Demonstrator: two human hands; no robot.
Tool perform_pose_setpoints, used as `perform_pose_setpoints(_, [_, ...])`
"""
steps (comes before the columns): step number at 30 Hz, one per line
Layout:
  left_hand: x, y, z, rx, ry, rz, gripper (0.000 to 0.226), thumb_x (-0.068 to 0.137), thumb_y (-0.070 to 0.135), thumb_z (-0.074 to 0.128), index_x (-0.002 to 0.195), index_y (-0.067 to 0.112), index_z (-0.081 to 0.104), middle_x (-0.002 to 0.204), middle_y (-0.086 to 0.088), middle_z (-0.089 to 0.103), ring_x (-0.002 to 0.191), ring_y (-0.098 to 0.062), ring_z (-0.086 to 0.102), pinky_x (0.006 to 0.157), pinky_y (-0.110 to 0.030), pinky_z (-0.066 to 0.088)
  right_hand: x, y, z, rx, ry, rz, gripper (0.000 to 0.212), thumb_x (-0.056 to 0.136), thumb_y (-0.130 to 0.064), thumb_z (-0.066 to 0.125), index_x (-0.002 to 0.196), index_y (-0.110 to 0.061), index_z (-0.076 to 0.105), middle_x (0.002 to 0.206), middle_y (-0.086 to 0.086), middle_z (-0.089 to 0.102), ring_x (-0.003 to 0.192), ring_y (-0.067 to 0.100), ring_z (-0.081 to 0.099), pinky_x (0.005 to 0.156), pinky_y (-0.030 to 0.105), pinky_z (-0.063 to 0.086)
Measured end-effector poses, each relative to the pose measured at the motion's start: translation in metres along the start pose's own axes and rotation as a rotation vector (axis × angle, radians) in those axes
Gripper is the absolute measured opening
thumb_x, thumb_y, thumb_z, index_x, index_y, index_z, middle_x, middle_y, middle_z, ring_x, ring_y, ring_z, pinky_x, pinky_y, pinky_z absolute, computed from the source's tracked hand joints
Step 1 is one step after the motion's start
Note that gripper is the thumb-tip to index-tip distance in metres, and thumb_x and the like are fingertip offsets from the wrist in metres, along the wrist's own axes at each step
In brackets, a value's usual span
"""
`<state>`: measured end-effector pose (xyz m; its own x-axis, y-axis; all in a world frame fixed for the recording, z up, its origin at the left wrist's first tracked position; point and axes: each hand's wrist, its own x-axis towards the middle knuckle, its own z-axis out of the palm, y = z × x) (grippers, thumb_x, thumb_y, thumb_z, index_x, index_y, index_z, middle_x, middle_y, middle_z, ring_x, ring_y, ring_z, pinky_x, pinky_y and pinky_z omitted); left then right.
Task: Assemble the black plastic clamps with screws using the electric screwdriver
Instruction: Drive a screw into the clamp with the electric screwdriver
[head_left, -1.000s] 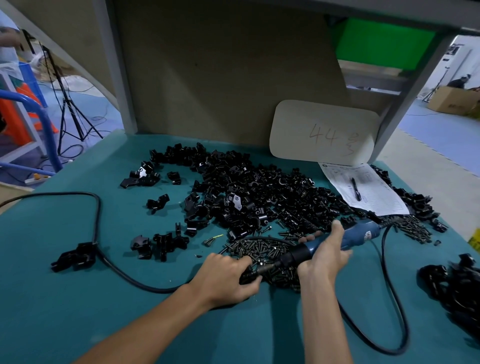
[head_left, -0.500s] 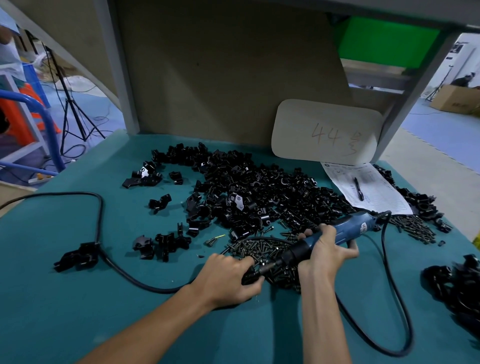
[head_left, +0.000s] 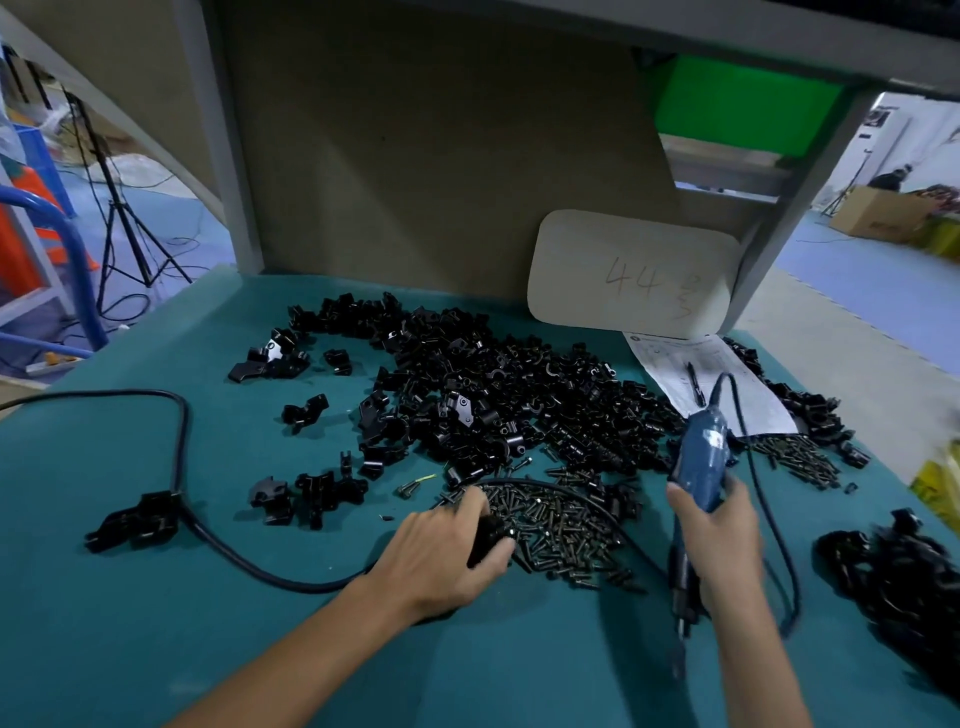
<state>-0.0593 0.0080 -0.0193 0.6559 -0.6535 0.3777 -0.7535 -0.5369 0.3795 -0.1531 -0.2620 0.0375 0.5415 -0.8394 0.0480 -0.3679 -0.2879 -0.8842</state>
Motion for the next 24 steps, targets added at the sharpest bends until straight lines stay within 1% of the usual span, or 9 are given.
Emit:
perform_pose_setpoints(3, [0.0,0.0,0.001,0.008,-0.011,0.006,0.035,0.097,0.067,0.027,0.099,0.032,0.027,0.078,0.011,0.053,0.06,-0.01,0.047,0.057,-0.027,0.033,0.0,0.01,-0.01,-0.349,-0.05,-0.011,0.051,0.093,-0.029,0.073,0.135,-0.009,0.053,0.106,0.013,0.067,0.098,0.036,0.061,0.089,0.046,0.048])
perform_pose_setpoints(5, [0.0,0.0,0.0,0.011,0.002,0.018,0.035,0.097,0.066,0.03,0.099,0.031,0.03,0.081,0.01,0.055,0.063,-0.011,0.047,0.058,-0.026,0.033,-0.004,0.013,-0.008,-0.541,-0.045,-0.114,0.055,0.093,-0.026,0.074,0.139,-0.004,0.054,0.128,0.023,0.064,0.117,0.04,0.056,0.102,0.046,0.039])
perform_pose_setpoints(6, [-0.001,0.0,0.0,0.011,0.01,0.023,0.035,0.097,0.065,0.034,0.098,0.03,0.032,0.081,0.01,0.055,0.063,-0.01,0.047,0.058,-0.025,0.033,-0.01,0.012,-0.005,-0.548,-0.003,-0.222,0.055,0.092,-0.025,0.075,0.139,-0.004,0.056,0.135,0.024,0.059,0.122,0.039,0.051,0.104,0.046,0.036])
perform_pose_setpoints(7, [0.0,0.001,-0.001,0.011,0.018,0.027,0.034,0.097,0.064,0.036,0.097,0.03,0.033,0.08,0.01,0.054,0.064,-0.01,0.046,0.057,-0.024,0.033,-0.021,0.008,0.001,-0.484,0.017,-0.337,0.051,0.092,-0.025,0.075,0.137,-0.008,0.06,0.134,0.022,0.059,0.119,0.035,0.05,0.101,0.045,0.038])
perform_pose_setpoints(9, [0.0,0.001,-0.002,0.01,0.025,0.032,0.033,0.096,0.061,0.04,0.095,0.029,0.034,0.08,0.01,0.053,0.063,-0.009,0.044,0.057,-0.023,0.032,-0.047,-0.005,0.018,-0.222,-0.175,-0.477,0.032,0.095,-0.03,0.071,0.126,-0.023,0.068,0.117,0.002,0.067,0.104,0.015,0.059,0.091,0.037,0.05])
perform_pose_setpoints(11, [0.001,0.002,-0.003,0.006,0.016,0.033,0.031,0.095,0.058,0.041,0.094,0.028,0.033,0.08,0.01,0.05,0.064,-0.01,0.042,0.057,-0.024,0.031,-0.071,-0.011,0.04,-0.039,-0.499,-0.442,0.02,0.097,-0.03,0.068,0.116,-0.033,0.072,0.106,-0.013,0.072,0.097,0.004,0.067,0.087,0.027,0.055])
perform_pose_setpoints(13, [0.002,0.003,-0.004,-0.003,-0.01,0.021,0.032,0.093,0.058,0.04,0.094,0.027,0.033,0.08,0.01,0.048,0.065,-0.012,0.041,0.058,-0.025,0.031,-0.082,-0.01,0.056,0.021,-0.628,-0.406,0.018,0.1,-0.023,0.065,0.112,-0.033,0.074,0.105,-0.016,0.074,0.1,0.004,0.068,0.088,0.025,0.054])
perform_pose_setpoints(18, [0.002,0.003,-0.004,-0.001,-0.029,0.001,0.033,0.092,0.057,0.039,0.092,0.025,0.032,0.078,0.009,0.046,0.065,-0.013,0.041,0.058,-0.027,0.032,-0.08,-0.006,0.063,0.152,-0.65,-0.319,0.018,0.1,-0.015,0.065,0.102,-0.03,0.075,0.096,-0.013,0.075,0.088,0.008,0.07,0.077,0.021,0.053])
perform_pose_setpoints(24, [0.0,0.002,-0.005,-0.011,-0.032,-0.004,0.033,0.093,0.056,0.038,0.094,0.023,0.034,0.078,0.006,0.05,0.064,-0.015,0.043,0.058,-0.029,0.034,-0.085,0.0,0.071,0.288,-0.57,-0.301,0.023,0.1,-0.009,0.064,0.098,-0.03,0.074,0.095,-0.008,0.075,0.088,0.012,0.071,0.078,0.025,0.057])
